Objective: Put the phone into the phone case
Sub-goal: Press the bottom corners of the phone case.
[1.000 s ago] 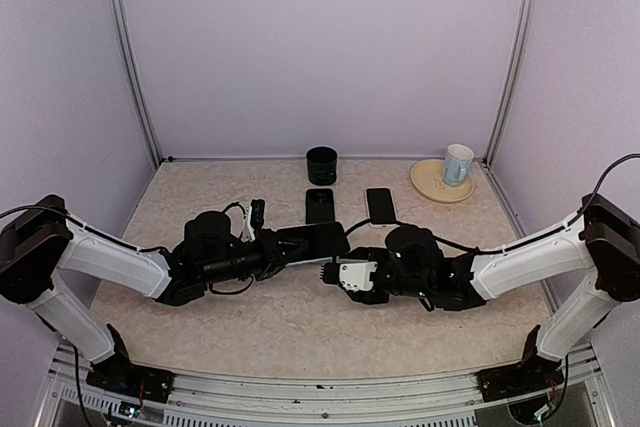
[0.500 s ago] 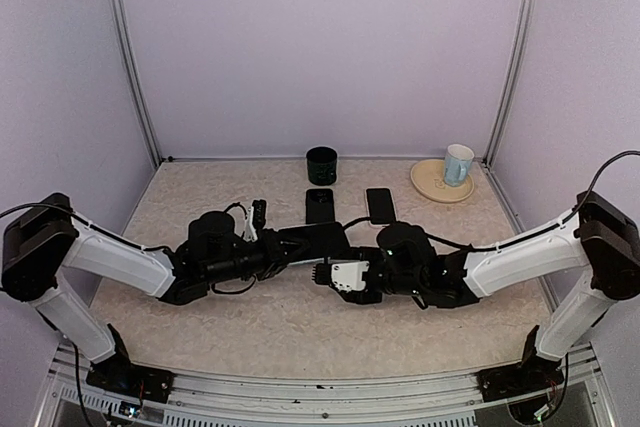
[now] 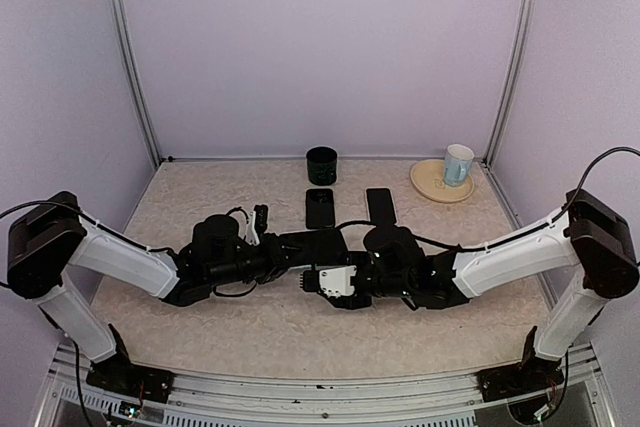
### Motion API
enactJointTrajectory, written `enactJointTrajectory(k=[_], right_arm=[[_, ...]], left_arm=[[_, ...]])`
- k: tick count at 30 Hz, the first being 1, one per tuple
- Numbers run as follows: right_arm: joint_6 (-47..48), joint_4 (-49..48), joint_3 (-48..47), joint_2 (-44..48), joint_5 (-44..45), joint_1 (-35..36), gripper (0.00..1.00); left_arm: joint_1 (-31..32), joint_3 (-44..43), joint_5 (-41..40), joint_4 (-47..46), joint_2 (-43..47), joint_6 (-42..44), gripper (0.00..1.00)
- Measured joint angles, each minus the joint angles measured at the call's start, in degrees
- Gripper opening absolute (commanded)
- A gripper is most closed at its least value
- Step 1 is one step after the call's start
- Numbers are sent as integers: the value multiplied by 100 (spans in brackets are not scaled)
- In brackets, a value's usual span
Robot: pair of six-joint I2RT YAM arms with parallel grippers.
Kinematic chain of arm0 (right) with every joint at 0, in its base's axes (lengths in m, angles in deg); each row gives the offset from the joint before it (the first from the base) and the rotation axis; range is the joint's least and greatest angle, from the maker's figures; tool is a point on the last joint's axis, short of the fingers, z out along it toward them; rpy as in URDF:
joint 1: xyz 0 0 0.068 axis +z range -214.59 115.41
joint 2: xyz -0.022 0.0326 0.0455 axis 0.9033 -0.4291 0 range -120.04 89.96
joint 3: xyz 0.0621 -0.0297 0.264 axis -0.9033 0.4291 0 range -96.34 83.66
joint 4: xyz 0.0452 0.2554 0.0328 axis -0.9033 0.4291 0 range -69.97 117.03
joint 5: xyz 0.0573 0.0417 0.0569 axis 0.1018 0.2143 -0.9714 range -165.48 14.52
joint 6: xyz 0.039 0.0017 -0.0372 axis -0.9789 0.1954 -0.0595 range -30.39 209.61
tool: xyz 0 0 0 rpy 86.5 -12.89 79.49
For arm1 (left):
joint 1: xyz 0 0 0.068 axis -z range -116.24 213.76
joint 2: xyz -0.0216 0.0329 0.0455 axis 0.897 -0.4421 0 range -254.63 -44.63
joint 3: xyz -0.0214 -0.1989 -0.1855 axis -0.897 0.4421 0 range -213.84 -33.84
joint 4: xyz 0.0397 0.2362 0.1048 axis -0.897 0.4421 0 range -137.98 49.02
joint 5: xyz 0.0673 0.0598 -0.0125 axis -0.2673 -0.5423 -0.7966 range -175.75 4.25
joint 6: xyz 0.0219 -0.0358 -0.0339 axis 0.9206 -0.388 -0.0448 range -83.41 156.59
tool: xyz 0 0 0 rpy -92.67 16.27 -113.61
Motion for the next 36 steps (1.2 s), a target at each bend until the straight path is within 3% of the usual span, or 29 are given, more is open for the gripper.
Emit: enactJointTrajectory(k=[20,32,36], right_arm=[[-90,57,-116,42,-568,37,55],[-483,330,358,1207,-216,28,99],[-588,297,409,1425,24,22,100]], left_arm=[[13,13,157,273,238,273,0],[83,13,503,-118,496,533,0],[103,13,584,-177,516,629,0]])
